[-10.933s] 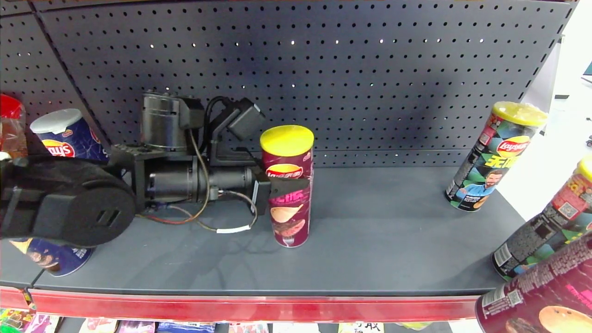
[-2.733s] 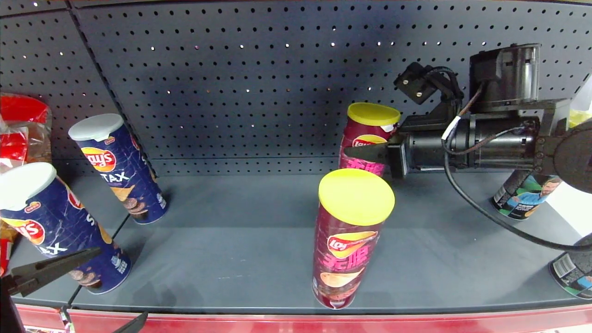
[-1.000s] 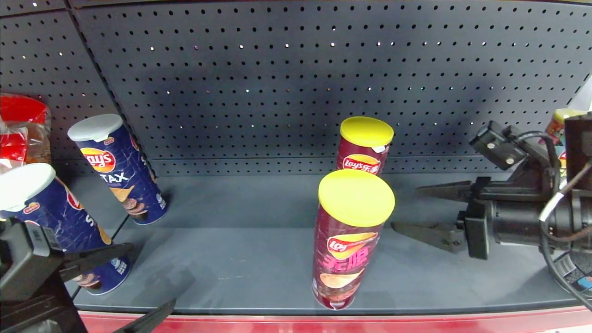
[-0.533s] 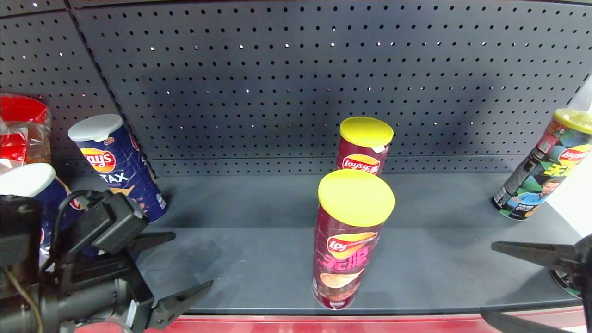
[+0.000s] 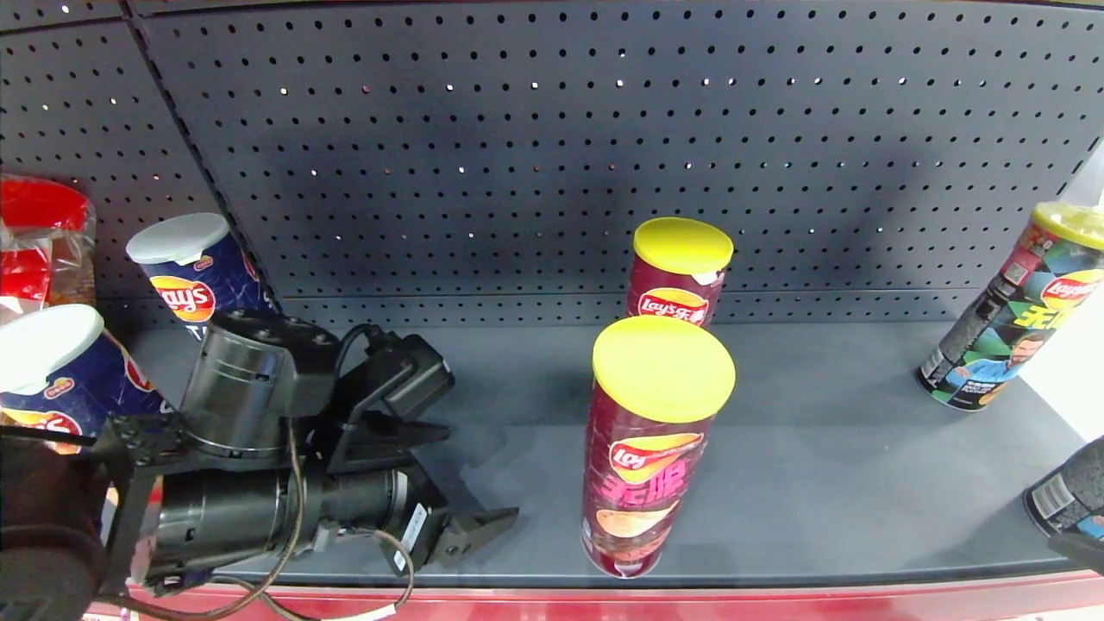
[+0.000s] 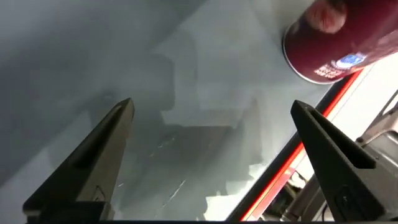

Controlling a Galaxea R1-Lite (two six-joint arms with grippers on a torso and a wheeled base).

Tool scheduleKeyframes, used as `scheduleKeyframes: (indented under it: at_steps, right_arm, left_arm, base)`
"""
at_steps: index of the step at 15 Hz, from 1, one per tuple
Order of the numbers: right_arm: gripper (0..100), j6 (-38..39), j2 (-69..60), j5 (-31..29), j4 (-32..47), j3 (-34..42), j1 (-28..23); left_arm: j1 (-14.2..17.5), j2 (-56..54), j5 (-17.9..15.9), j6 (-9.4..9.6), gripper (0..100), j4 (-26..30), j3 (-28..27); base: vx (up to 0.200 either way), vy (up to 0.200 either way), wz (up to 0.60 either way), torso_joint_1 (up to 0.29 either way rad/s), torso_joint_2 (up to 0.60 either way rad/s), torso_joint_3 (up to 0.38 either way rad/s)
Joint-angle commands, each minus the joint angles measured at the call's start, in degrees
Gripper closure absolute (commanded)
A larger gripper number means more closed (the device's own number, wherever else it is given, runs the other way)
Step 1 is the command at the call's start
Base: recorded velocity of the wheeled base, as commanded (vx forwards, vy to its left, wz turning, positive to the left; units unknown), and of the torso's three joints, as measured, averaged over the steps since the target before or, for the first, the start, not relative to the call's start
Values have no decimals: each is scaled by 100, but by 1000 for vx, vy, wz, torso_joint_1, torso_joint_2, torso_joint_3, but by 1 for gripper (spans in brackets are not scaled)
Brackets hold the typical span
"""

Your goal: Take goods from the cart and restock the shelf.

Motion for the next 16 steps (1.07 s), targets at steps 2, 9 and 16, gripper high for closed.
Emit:
scheduleKeyframes:
  at_steps: [2,9,16]
  right_arm:
    - [0,-6,-103,1,1,9,-4]
    - [0,-6,-129,1,1,0,-4]
    - [0,12,-120,-8,-8,-8,-48]
  left_arm:
    - [-78,275,1,15,0,-13,-55]
    - [-289,864,19,6,0,-4,-776]
    - [-456,996,-7,15,0,5,-917]
  base:
    - [0,0,0,0,0,0]
    - [0,0,0,0,0,0]
    - [0,0,0,0,0,0]
